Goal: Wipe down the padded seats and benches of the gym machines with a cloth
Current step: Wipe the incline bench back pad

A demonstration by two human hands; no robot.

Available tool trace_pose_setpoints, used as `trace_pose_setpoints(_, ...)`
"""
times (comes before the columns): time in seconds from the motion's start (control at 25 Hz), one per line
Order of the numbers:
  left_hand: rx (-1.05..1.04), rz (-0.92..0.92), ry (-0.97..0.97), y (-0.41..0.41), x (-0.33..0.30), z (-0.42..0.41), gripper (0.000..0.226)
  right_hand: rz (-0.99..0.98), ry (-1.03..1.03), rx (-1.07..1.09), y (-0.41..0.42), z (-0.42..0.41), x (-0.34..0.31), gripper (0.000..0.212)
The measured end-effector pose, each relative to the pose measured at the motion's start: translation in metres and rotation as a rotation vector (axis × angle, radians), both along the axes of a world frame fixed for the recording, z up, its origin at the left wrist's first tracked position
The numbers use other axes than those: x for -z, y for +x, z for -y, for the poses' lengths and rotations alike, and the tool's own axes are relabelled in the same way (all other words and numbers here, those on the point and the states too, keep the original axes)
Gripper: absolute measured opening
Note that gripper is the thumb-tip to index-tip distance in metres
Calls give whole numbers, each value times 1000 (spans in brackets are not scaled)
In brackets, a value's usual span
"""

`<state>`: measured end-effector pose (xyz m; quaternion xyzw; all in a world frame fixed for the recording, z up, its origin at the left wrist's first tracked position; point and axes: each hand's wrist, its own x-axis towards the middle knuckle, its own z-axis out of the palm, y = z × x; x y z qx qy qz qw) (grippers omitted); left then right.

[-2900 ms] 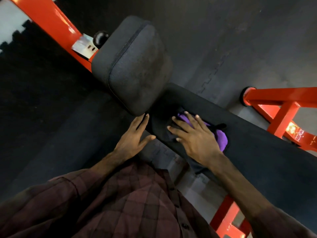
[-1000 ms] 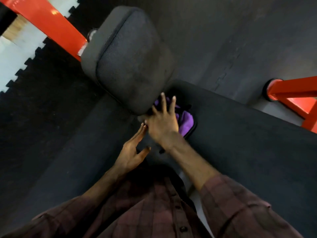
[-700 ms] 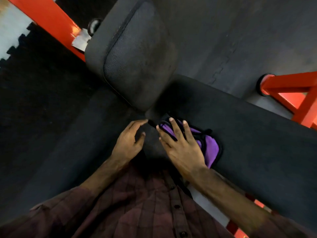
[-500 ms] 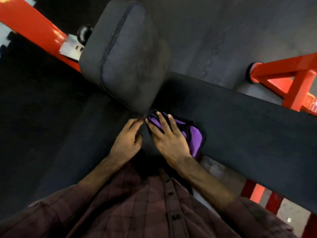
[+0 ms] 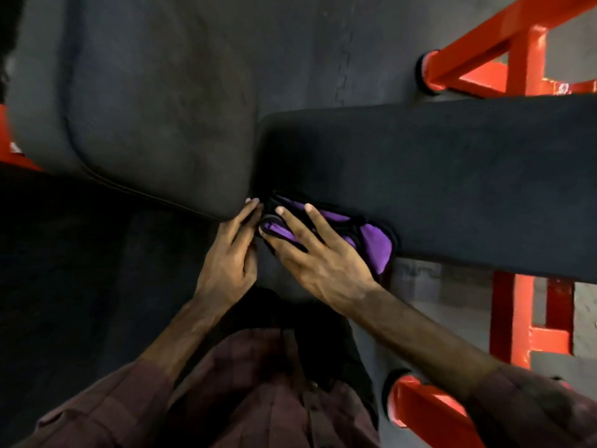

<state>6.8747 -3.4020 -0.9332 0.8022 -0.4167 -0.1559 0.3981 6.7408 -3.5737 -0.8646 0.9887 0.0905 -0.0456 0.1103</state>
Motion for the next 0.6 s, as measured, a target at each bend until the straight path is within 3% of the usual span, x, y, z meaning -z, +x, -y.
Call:
trace_pose_setpoints(0.12,16,88,-104,-4,14,1,60,99,-98,-113,-33,31,-4,50)
trace_pose_setpoints(0.24,23,118,-169,-13,31,2,65,303,-138,-13,-35,17,18,43)
trace_pose_setpoints(0.44,44,176,-234,-24,37,-1,65,307,-261,-103,-41,21,23,44)
trace_pose_setpoints(0.6,133,219,-188,-27,30,7,64,496,-206,172,-81,21,16,47)
